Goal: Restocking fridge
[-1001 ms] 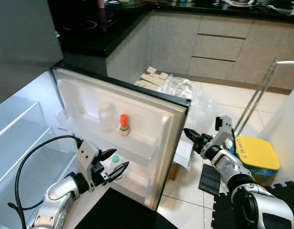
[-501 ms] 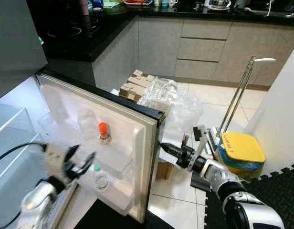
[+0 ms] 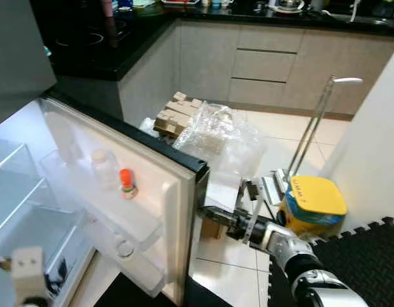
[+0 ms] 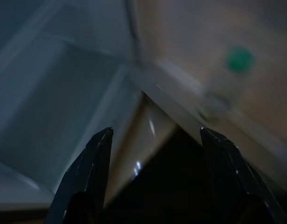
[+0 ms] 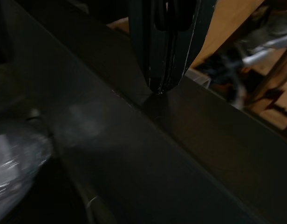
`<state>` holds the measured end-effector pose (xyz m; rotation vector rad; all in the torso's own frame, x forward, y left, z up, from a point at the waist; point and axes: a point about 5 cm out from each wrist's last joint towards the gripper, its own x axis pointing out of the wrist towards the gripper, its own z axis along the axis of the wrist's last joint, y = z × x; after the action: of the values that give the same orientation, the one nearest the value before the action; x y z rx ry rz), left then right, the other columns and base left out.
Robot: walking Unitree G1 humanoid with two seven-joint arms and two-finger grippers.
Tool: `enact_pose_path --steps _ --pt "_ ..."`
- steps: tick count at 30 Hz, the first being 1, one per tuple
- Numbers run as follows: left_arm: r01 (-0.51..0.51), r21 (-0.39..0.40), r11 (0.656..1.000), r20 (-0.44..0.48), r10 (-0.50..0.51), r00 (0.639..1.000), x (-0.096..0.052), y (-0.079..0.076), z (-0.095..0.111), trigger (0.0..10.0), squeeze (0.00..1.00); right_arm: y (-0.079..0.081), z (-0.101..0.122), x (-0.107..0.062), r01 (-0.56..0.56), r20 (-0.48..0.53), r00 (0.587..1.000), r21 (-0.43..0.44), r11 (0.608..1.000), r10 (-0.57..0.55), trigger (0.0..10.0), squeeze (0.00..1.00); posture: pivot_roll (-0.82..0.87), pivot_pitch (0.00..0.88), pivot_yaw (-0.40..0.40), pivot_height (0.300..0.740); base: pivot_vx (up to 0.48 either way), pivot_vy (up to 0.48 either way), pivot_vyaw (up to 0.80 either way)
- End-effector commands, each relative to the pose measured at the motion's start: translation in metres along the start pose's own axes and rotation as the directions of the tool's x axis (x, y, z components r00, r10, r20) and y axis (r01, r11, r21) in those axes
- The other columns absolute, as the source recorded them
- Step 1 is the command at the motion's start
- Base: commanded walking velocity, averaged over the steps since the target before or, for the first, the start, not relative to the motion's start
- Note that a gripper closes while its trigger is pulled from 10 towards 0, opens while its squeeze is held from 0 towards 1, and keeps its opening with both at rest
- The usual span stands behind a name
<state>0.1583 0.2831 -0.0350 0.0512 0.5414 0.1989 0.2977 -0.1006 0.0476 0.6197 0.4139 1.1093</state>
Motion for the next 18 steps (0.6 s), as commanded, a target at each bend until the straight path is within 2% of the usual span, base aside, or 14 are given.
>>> enact_pose_path --steps 1,2,3,6,8,9,10,13,14,15,16,17,18 --pt "0.017 0.011 1.0 -0.056 -0.016 0.998 -0.001 -0.013 -0.014 10.0 0.0 0.022 0.002 0.035 -0.144 -0.027 0.989 -0.029 0.989 0.143 1.8 0.0 -0.06 0.017 -0.045 0.74 0.0 0.0 0.0" --pt "0.017 0.011 1.0 -0.056 -0.016 0.998 -0.001 -0.013 -0.014 10.0 0.0 0.022 0.002 0.035 -0.144 -0.027 0.989 -0.029 0.989 0.143 1.8 0.0 -0.06 0.017 -0.045 0.74 0.0 0.0 0.0" --pt "0.013 0.01 1.0 -0.101 -0.012 0.995 -0.002 -0.021 -0.024 10.0 0.0 0.035 -0.003 0.05 -0.22 -0.058 0.974 -0.025 0.975 0.218 2.0 0.0 -0.06 0.019 -0.041 0.74 0.0 0.0 0.0" --pt "0.009 0.011 1.0 -0.11 -0.008 0.994 -0.002 -0.023 -0.026 10.0 0.0 0.039 -0.004 0.054 -0.239 -0.067 0.969 -0.022 0.971 0.237 2.0 0.0 -0.06 0.019 -0.041 0.74 0.0 0.0 0.0" --pt "-0.001 0.017 1.0 -0.147 0.004 0.989 -0.004 -0.025 -0.034 10.0 0.0 0.05 -0.009 0.065 -0.29 -0.089 0.954 -0.02 0.957 0.287 1.9 0.0 -0.07 0.023 -0.034 0.74 0.0 0.0 0.0" --pt "-0.001 0.017 1.0 -0.147 0.004 0.989 -0.004 -0.025 -0.034 10.0 0.0 0.05 -0.009 0.065 -0.29 -0.089 0.954 -0.02 0.957 0.287 1.9 0.0 -0.07 0.023 -0.034 0.74 0.0 0.0 0.0" --pt "-0.009 0.02 1.0 -0.184 0.012 0.983 -0.009 -0.027 -0.043 10.0 0.0 0.066 -0.013 0.079 -0.371 -0.104 0.924 -0.006 0.929 0.368 2.6 0.0 -0.07 0.027 -0.036 0.74 0.0 0.0 0.0" --pt "-0.014 0.02 1.0 -0.194 0.017 0.981 -0.01 -0.027 -0.046 10.0 0.0 0.07 -0.015 0.082 -0.387 -0.11 0.917 -0.005 0.922 0.384 3.1 0.0 -0.06 0.028 -0.039 0.74 0.0 0.0 0.0" --pt "-0.019 0.021 1.0 -0.201 0.023 0.979 -0.011 -0.027 -0.048 10.0 0.0 0.069 -0.017 0.082 -0.378 -0.114 0.92 -0.008 0.926 0.375 3.7 0.0 -0.06 0.029 -0.041 0.74 0.0 0.0 0.0" --pt "-0.025 0.018 1.0 -0.2 0.028 0.979 -0.012 -0.027 -0.049 10.0 0.0 0.062 -0.018 0.078 -0.324 -0.116 0.94 -0.016 0.946 0.32 4.5 0.0 -0.06 0.03 -0.044 0.74 0.0 0.0 0.0" --pt "-0.033 0.017 0.999 -0.203 0.036 0.978 -0.013 -0.026 -0.05 10.0 0.0 0.051 -0.02 0.072 -0.247 -0.124 0.962 -0.028 0.969 0.242 9.6 0.0 -0.06 0.033 -0.047 0.74 0.0 0.0 0.0" --pt "-0.039 0.017 0.999 -0.202 0.041 0.979 -0.014 -0.025 -0.051 10.0 0.0 0.041 -0.023 0.064 -0.17 -0.131 0.978 -0.041 0.985 0.163 10.0 0.0 -0.06 0.033 -0.047 0.74 0.0 0.0 0.0" --pt "-0.045 0.014 0.999 -0.203 0.047 0.978 -0.015 -0.024 -0.052 10.0 0.0 0.031 -0.025 0.057 -0.084 -0.14 0.987 -0.06 0.995 0.075 10.0 0.0 -0.06 0.033 -0.047 0.74 0.0 0.0 0.0"
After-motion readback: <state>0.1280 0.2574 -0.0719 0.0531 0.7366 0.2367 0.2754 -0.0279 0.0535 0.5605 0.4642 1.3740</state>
